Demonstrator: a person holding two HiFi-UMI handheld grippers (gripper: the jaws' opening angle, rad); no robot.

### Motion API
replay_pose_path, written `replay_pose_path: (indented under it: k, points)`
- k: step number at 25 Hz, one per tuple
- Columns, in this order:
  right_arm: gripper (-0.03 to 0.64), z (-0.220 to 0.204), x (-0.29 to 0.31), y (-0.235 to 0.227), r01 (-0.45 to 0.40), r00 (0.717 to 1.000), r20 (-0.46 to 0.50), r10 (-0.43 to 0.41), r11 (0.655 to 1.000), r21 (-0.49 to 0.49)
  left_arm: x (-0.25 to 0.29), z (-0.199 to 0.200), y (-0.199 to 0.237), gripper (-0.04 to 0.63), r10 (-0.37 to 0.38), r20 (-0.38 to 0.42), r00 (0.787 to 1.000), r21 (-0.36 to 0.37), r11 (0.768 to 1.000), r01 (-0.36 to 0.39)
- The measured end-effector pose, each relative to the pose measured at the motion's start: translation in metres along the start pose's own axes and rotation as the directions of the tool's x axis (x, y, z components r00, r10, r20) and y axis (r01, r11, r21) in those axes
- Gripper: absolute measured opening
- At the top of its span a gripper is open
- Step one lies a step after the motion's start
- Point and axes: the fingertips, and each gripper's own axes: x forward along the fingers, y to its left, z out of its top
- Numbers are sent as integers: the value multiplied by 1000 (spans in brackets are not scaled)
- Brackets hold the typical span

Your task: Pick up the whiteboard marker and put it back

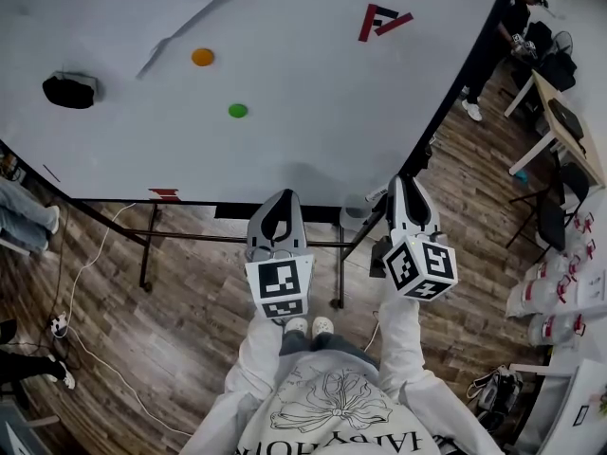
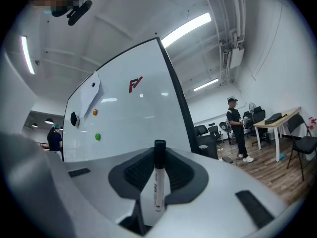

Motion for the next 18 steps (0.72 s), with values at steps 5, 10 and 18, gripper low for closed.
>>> replay_pose_path:
  k: [5,10,18]
  points:
    - [63,-2,3,-1,-3,1000,-9,3,1000,3,2,5,-1,7,-1,9,1000,2,1000,1]
    - [63,-9,7,-3,-3,1000,-26,3,1000,11,4,4,0,7,7,5,1000,4,1000,-7]
    - [63,-29,16,-9,8,998,-65,-6,1000,26,10,-5,3,6,11,-16,1000,4,1000,-11]
